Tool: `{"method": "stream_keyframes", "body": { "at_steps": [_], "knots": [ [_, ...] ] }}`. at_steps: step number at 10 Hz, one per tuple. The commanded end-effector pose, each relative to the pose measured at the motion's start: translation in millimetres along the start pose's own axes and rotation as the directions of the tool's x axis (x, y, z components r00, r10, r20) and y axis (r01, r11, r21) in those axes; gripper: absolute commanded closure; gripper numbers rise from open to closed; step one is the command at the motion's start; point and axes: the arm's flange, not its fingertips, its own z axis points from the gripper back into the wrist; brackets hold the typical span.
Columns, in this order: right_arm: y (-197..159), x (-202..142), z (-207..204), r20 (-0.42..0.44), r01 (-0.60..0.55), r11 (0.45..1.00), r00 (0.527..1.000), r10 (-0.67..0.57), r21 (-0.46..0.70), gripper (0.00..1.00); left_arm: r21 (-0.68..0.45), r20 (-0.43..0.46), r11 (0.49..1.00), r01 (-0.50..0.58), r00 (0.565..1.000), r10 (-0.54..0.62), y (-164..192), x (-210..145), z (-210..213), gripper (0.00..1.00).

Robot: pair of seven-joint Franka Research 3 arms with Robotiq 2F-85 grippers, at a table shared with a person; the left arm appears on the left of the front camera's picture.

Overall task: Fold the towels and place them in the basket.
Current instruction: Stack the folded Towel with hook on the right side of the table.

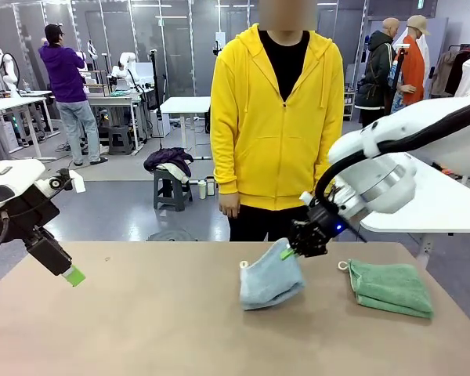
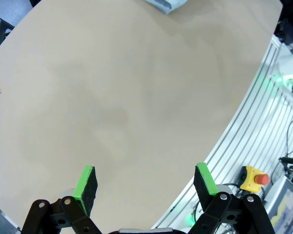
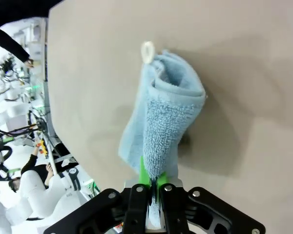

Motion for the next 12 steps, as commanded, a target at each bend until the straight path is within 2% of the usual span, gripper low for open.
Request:
{"method": "stream_keyframes", "body": {
  "at_steps": [1,4,5,6,7,9,12],
  "knots": [
    [4.0,-7.8,36.3,-0.011,0.045,0.999,0.999,-0.045,-0.005,0.95,0.01,-0.008,1.0,-0.009,1.0,0.009,-0.7,0.4,-1.1,0.0],
    [-0.8,-5.0,108.1,0.004,0.033,0.998,0.999,-0.033,-0.054,0.95,0.01,-0.008,1.0,-0.009,1.0,0.009,-0.7,0.4,-1.1,0.0],
    [-8.0,-2.6,126.7,-0.012,-0.003,0.995,1.0,0.002,-0.099,0.95,0.01,-0.008,1.0,-0.009,1.0,0.009,-0.7,0.4,-1.1,0.0],
    [-15.7,-1.3,142.6,-0.015,-0.034,0.995,0.999,0.033,-0.097,0.95,0.01,-0.008,1.0,-0.009,1.0,0.009,-0.7,0.4,-1.1,0.0],
    [-23.2,1.0,158.6,0.022,-0.058,0.995,0.998,0.06,-0.085,0.95,0.01,-0.008,1.0,-0.009,1.0,0.009,-0.7,0.4,-1.1,0.0],
    [-31.2,0.5,175.1,0.044,-0.081,0.994,0.995,0.085,-0.078,0.95,0.01,-0.008,1.0,-0.009,1.0,0.009,-0.7,0.4,-1.1,0.0],
    [-58.8,6.8,193.6,0.101,-0.026,0.998,0.994,0.033,-0.064,0.95,0.01,-0.008,1.0,-0.009,1.0,0.009,-0.7,0.4,-1.1,0.0]
  ]
}}
